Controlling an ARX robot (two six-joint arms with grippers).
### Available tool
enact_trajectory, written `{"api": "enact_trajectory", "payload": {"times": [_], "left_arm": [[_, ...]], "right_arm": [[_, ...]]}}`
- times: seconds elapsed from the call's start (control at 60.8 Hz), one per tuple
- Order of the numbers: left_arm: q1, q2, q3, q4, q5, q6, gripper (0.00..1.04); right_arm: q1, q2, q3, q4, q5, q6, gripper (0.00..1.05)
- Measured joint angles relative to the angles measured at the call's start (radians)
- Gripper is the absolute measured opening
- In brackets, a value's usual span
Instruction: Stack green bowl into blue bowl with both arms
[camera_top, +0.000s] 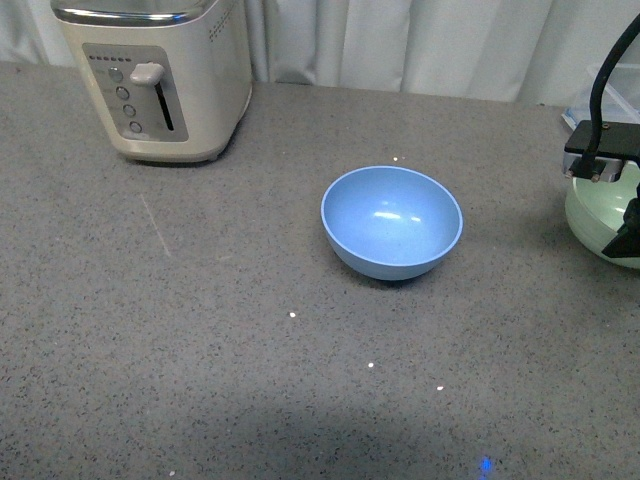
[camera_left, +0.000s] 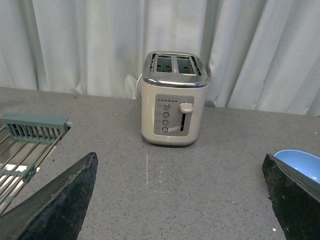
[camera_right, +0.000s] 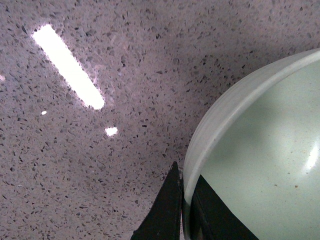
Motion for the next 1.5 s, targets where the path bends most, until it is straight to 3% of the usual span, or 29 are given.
{"api": "enact_trajectory", "payload": {"times": [0.263, 0.394, 0.542, 0.69, 1.496], "left_arm": [[0.000, 0.000, 0.000, 0.000, 0.001, 0.000, 0.98], [0.000, 0.000, 0.000, 0.000, 0.000, 0.000, 0.98], [0.000, 0.000, 0.000, 0.000, 0.000, 0.000, 0.98], [0.000, 0.000, 0.000, 0.000, 0.000, 0.000, 0.98], [0.000, 0.000, 0.000, 0.000, 0.000, 0.000, 0.98]], "right_arm": [[0.079, -0.157, -0.012, -0.050, -0.101, -0.047, 0.02], [0.177, -0.253, -0.013, -0.072, -0.128, -0.098, 0.02], [0.357, -0.291, -0.040, -0.082, -0.140, -0.129, 0.02], [0.424, -0.277, -0.049, -0.076, -0.099, -0.150, 0.02], [0.491, -0.080, 0.045, -0.114, 0.007, -0.196, 0.02]]}}
